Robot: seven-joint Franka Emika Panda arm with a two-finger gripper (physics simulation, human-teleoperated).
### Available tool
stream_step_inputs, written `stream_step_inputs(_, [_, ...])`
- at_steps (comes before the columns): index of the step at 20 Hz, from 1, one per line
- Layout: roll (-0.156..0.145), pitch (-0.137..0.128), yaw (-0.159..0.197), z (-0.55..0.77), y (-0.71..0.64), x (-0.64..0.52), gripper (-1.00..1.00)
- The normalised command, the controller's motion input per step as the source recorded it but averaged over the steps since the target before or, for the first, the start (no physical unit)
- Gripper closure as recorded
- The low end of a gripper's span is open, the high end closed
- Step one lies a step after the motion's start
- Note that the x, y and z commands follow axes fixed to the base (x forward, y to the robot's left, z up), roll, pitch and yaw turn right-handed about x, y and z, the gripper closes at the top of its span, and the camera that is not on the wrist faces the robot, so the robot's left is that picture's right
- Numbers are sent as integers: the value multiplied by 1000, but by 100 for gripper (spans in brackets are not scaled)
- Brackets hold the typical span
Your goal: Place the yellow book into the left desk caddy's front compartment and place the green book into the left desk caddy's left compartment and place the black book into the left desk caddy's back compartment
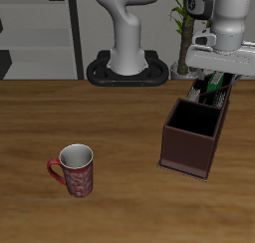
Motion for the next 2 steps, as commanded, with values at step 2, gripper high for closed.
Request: stream_step_inputs(2, [23, -43, 33, 231, -20, -238, -100])
